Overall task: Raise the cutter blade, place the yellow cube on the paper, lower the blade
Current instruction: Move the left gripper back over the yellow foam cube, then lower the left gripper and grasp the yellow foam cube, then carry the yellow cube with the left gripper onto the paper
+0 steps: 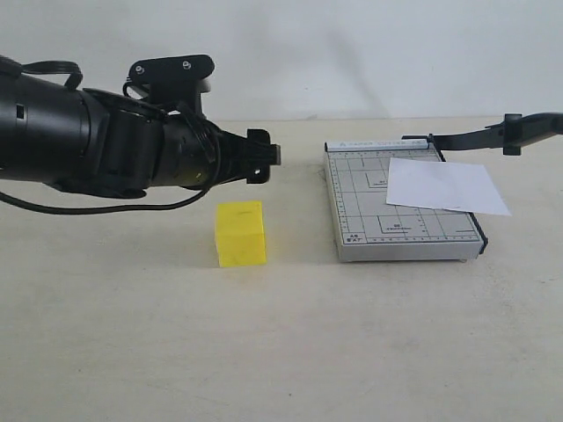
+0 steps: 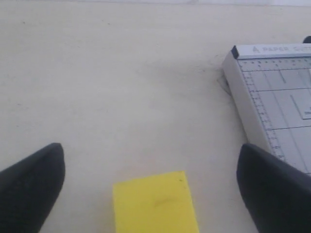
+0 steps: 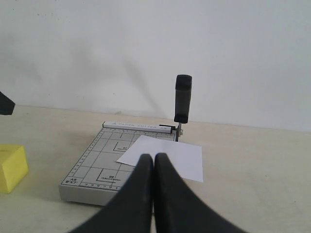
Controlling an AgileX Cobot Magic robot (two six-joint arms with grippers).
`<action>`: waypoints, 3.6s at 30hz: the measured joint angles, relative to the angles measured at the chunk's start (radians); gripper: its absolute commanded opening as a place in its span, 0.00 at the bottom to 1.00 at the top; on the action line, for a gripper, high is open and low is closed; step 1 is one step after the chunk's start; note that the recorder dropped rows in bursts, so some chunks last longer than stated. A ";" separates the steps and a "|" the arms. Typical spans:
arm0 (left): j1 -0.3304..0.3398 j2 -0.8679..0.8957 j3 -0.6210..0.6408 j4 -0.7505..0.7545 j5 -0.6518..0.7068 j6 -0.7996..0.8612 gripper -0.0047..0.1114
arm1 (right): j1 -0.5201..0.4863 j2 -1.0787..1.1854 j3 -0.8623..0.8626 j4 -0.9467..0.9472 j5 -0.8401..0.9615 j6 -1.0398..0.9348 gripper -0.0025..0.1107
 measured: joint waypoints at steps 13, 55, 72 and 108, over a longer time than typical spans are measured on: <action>0.000 0.058 0.000 0.000 0.127 -0.048 0.82 | 0.000 0.000 0.000 0.000 0.000 0.000 0.02; 0.023 0.113 0.081 0.000 0.172 -0.147 0.81 | 0.000 0.000 0.000 0.000 0.000 0.000 0.02; 0.035 0.157 0.046 0.000 0.214 -0.147 0.39 | 0.000 0.000 0.000 0.000 0.000 0.000 0.02; 0.035 0.502 -0.711 0.048 0.679 -0.193 0.08 | 0.000 0.000 0.000 0.000 0.000 0.000 0.02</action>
